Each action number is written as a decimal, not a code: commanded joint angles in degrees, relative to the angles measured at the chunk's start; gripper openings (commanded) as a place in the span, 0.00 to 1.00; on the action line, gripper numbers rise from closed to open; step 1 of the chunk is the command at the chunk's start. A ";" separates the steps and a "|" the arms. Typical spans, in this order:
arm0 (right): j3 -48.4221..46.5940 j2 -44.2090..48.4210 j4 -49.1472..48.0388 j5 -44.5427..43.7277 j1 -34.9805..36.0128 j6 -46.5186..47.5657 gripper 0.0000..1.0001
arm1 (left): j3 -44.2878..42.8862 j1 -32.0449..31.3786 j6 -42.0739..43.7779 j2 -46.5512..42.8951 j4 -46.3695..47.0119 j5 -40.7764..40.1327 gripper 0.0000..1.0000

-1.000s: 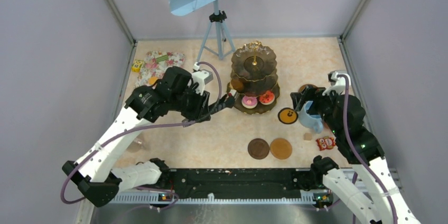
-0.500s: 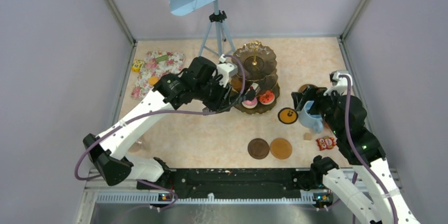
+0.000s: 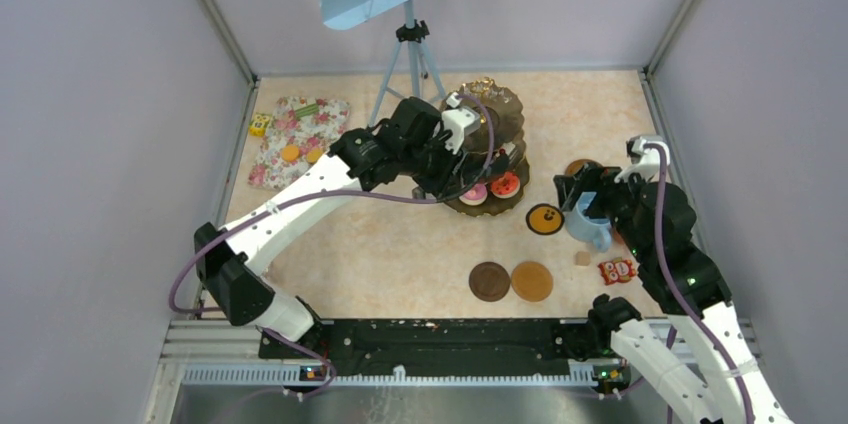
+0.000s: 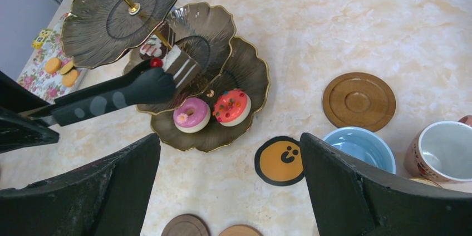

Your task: Serve the afternoon tea

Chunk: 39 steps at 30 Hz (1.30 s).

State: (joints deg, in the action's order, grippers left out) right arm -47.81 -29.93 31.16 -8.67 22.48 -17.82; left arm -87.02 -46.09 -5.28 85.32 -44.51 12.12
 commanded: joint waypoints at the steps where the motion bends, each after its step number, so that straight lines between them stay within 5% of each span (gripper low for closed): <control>1: -3.34 0.89 0.35 -1.25 0.71 -0.02 0.93 | -2.90 -0.49 2.19 1.73 4.45 -2.00 0.20; 27: -3.43 1.63 1.26 -1.45 0.71 -0.11 0.93 | -1.58 -0.67 2.04 3.03 8.41 -2.35 0.44; 39: -3.08 1.89 1.35 -1.55 0.71 -0.35 0.93 | -0.52 -0.72 2.94 0.98 7.66 -3.15 0.46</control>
State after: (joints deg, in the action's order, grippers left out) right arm -48.90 -28.84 33.06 -9.43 22.48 -17.82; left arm -87.48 -46.57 -3.44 89.82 -39.40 9.54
